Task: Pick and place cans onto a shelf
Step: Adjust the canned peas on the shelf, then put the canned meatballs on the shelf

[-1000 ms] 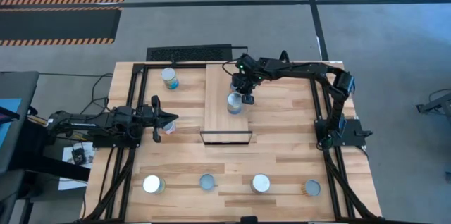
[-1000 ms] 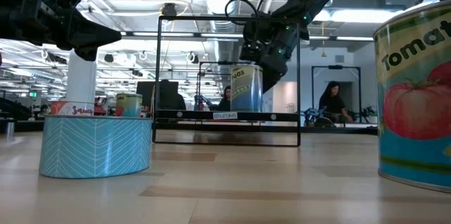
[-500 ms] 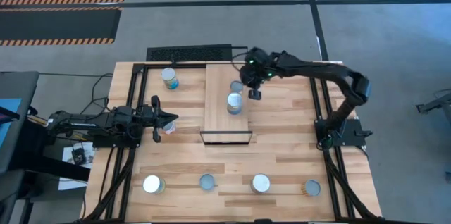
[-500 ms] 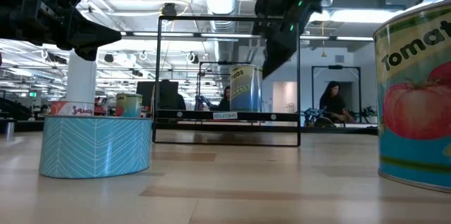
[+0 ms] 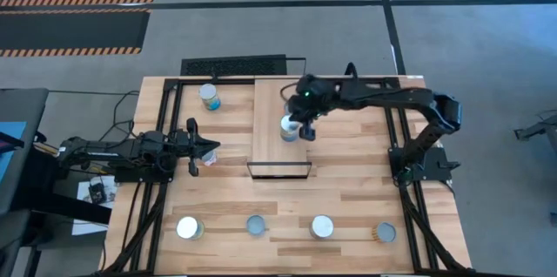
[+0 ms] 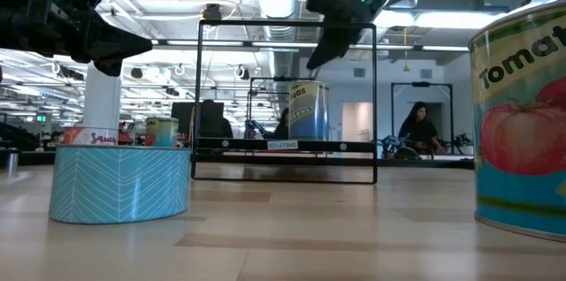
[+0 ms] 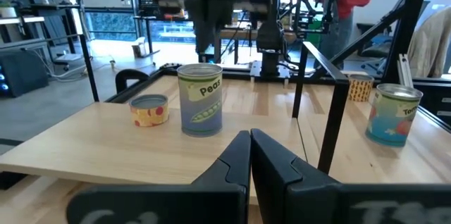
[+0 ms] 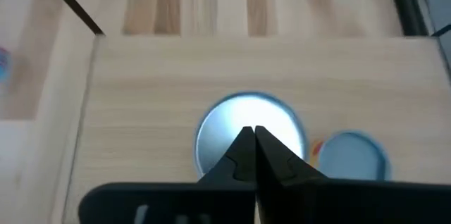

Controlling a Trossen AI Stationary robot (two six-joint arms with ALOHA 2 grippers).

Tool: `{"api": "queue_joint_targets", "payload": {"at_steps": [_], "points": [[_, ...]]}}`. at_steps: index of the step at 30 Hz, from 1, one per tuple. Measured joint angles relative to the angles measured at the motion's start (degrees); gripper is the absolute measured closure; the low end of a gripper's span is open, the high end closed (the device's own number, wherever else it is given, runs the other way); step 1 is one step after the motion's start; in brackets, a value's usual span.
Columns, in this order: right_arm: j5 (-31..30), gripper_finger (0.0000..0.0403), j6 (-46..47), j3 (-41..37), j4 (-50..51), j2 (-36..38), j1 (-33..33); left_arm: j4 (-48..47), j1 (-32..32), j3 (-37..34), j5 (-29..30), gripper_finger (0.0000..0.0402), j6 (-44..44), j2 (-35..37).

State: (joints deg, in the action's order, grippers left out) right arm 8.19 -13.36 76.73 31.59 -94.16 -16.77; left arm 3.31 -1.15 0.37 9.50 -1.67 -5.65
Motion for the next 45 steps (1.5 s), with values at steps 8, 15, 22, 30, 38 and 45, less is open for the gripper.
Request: {"api": "queue_joint_targets", "payload": {"at_steps": [8, 15, 22, 30, 38, 45], "points": [[-2.6, 0.0398, 1.5, 0.0, 1.2, -2.8, 0.2, 0.0, 0.0, 0.0, 0.0, 0.0401, -0.1, 0.0], [-2.9, 0.0396, 1.8, 0.0, 3.1, -2.5, -0.5, 0.0, 0.0, 0.0, 0.0, 0.0401, -0.1, 0.0], [-2.9, 0.0395, 1.8, 0.0, 3.3, -2.5, -0.6, 0.0, 0.0, 0.0, 0.0, 0.0401, -0.1, 0.0], [-3.7, 0.0391, 2.0, 0.0, 2.5, -2.5, -1.0, 0.0, 0.0, 0.0, 0.0, 0.0401, -0.3, 0.0], [-3.8, 0.0389, 0.0, 0.0, 1.1, 4.2, 0.1, 0.0, 0.0, 0.0, 0.0, 0.0401, -0.6, 0.0], [-1.9, 0.0397, -0.6, -8.7, -6.7, 13.8, 0.2, 0.0, 0.0, 0.0, 0.0, 0.0401, -1.1, 0.0]]}}
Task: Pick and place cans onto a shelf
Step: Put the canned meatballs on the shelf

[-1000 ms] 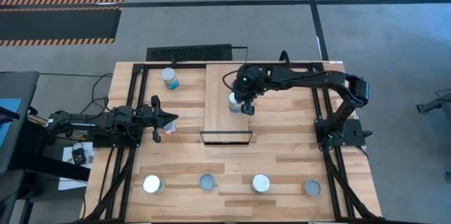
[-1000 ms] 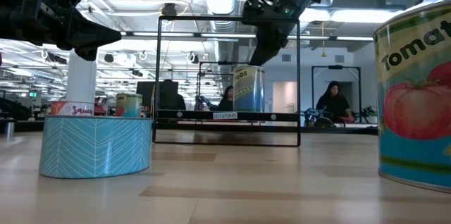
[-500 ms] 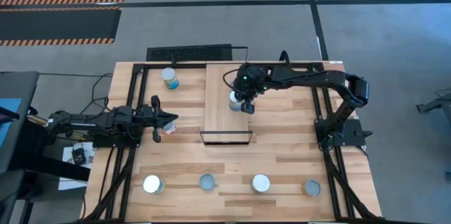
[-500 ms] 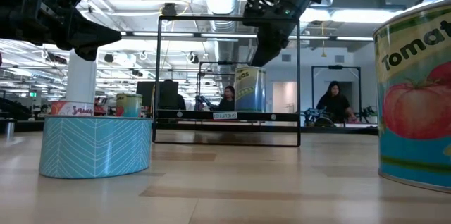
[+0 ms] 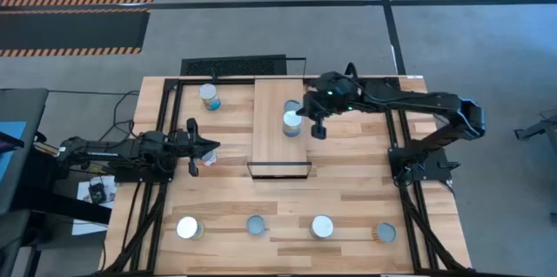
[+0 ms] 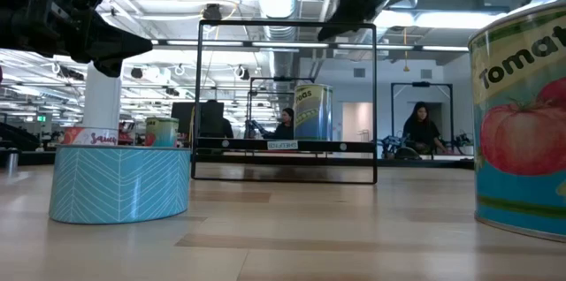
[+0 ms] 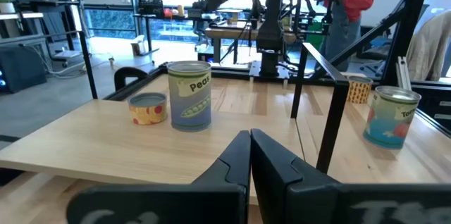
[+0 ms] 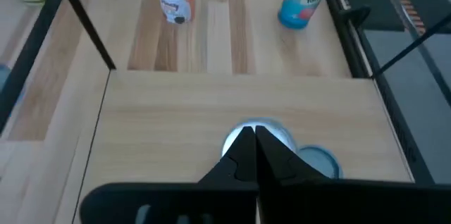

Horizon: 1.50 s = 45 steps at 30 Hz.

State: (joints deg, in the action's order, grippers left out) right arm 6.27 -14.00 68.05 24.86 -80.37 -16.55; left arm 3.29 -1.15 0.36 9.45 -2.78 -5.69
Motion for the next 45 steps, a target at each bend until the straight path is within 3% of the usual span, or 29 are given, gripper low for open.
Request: {"api": "queue_joint_targets", "payload": {"at_steps": [17, 25, 32, 37, 45], "points": [[1.3, 0.0398, 6.8, -41.6, -41.0, 26.9, 0.1, 1.0, 0.0, 0.0, -1.0, 0.0401, -2.4, 0.0], [0.2, 0.0397, 11.2, -56.5, -63.9, 30.1, -0.5, -6.3, 0.0, 5.9, 3.7, 0.0401, -1.5, -2.3], [-3.4, 0.0399, 12.6, -63.0, -73.8, 28.6, -0.4, -18.0, 0.0, 15.0, 5.0, 0.0401, -5.5, -11.0], [-3.6, 0.0397, 12.9, -63.8, -74.3, 28.6, -0.3, -25.0, 0.0, 21.8, 5.3, 0.0401, -9.2, -20.8], [-3.6, 0.0395, 11.2, -63.8, -74.3, 28.6, -0.9, -45.7, 0.0, 35.3, 5.4, 0.0401, -19.9, -34.9]]}}
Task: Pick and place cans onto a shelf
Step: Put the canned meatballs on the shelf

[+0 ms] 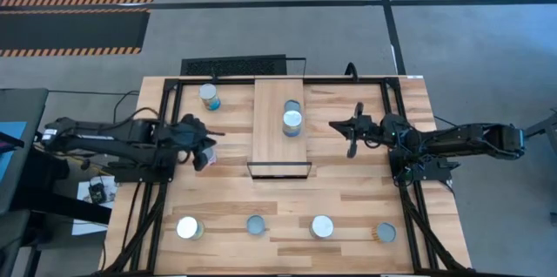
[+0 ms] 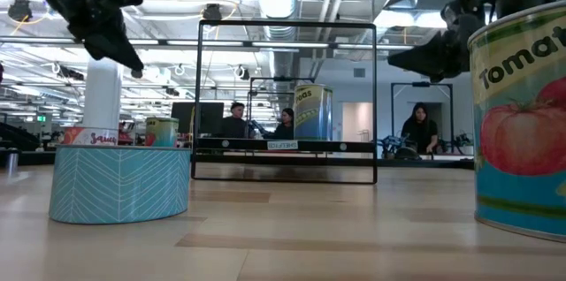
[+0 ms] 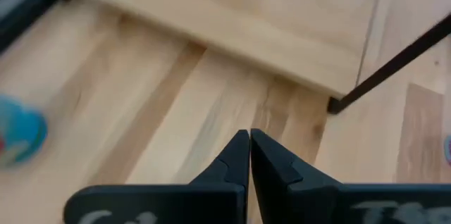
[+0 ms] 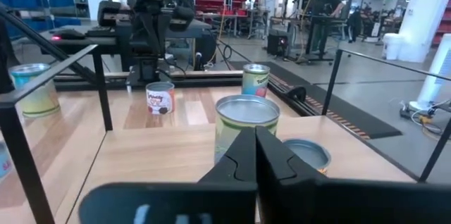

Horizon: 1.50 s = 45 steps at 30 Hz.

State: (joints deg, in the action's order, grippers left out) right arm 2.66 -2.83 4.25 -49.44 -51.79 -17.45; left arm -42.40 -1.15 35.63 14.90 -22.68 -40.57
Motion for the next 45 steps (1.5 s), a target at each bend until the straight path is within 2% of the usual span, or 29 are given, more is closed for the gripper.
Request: {"api": "queue_joint_targets", "payload": {"at_steps": [3, 6, 11, 20, 30, 36, 42, 45], "points": [[0.0, 0.0396, -0.2, 0.0, -0.1, 0.0, -0.4, -5.9, 0.0, 3.3, -0.5, 0.0402, -6.2, -3.3], [0.2, 0.0398, -1.3, 0.0, 0.1, 0.0, -0.9, -7.9, 0.0, 5.0, -3.1, 0.0398, -11.4, -6.1], [0.2, 0.0395, -2.3, 0.0, 1.3, 0.0, -2.5, -8.7, -0.2, 5.1, -6.0, 0.0367, -15.2, -11.2], [1.1, 0.0394, -4.6, 0.0, 3.8, 0.0, -8.0, -10.7, -0.2, 5.1, -7.2, 0.0300, -18.0, -17.2], [13.3, 0.0395, -7.8, 1.4, 2.3, 0.2, -17.5, -11.0, -2.3, 5.1, -4.0, 0.0261, -16.0, -22.6], [15.5, 0.0394, -8.2, 1.5, 2.9, 0.2, -20.1, -11.2, -3.6, 5.1, -0.6, 0.0248, -15.3, -28.6], [15.6, 0.0394, -8.2, 1.5, 3.8, 0.2, -21.0, -11.3, -3.6, 5.2, -2.0, 0.0248, -16.0, -34.0], [15.4, 0.0394, -8.4, 1.5, 3.9, 0.2, -21.0, -11.5, -3.6, 5.5, -2.0, 0.0264, -16.0, -35.6]]}}
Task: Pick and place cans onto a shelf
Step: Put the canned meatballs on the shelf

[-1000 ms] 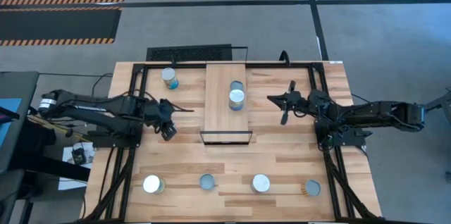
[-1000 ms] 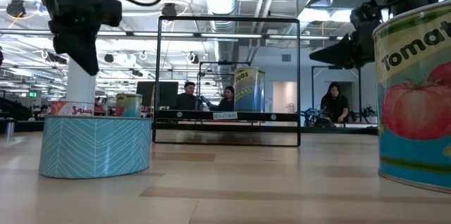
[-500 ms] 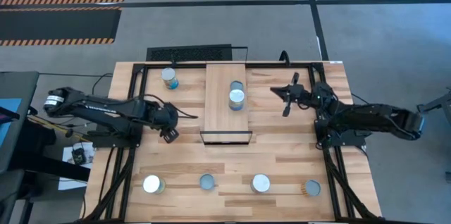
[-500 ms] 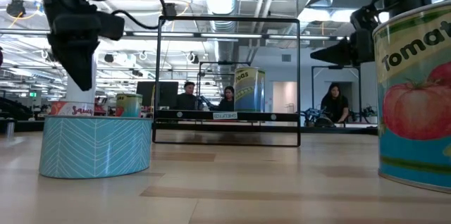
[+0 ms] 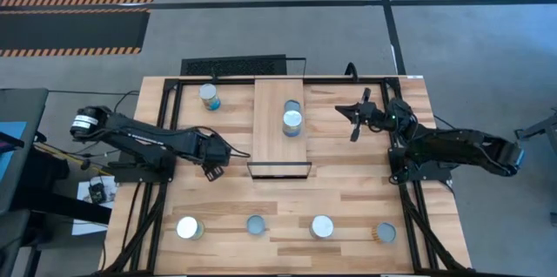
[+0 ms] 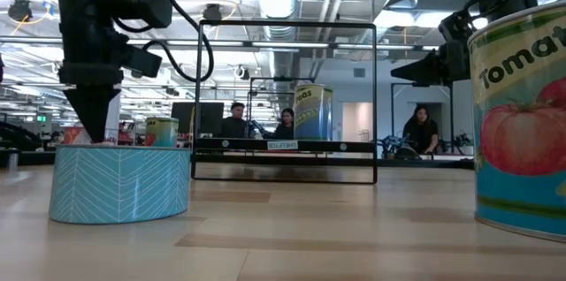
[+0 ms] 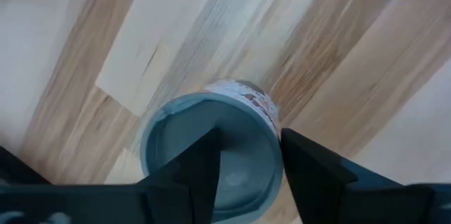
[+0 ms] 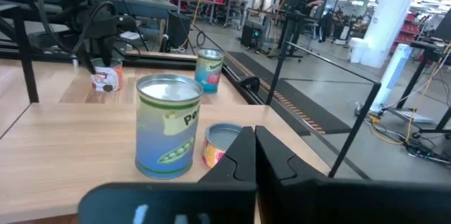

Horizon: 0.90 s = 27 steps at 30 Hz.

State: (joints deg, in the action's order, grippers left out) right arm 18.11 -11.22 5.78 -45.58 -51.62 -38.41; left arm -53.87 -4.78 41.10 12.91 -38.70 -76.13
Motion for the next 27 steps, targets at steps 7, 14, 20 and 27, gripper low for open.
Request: {"api": "queue_joint_targets", "payload": {"at_steps": [7, 14, 20, 27], "points": [[-0.1, 0.0394, -1.3, 0.0, -0.1, 0.0, 0.0, -3.2, 0.3, 1.9, -1.5, 0.0384, 0.0, 0.0], [-0.1, 0.0395, -1.0, 0.0, 0.5, 0.0, 0.0, -7.8, 6.7, 17.1, -1.8, 0.0400, 6.9, 0.4], [-0.2, 0.0395, -1.1, 0.0, 2.0, 0.0, 0.0, -7.4, 16.4, 32.1, -0.1, 0.0401, 15.8, -1.1], [-0.2, 0.0395, -1.3, 0.0, 1.9, 0.0, 0.0, -8.5, 26.1, 53.7, -0.6, 0.0401, 33.5, -16.6]]}}
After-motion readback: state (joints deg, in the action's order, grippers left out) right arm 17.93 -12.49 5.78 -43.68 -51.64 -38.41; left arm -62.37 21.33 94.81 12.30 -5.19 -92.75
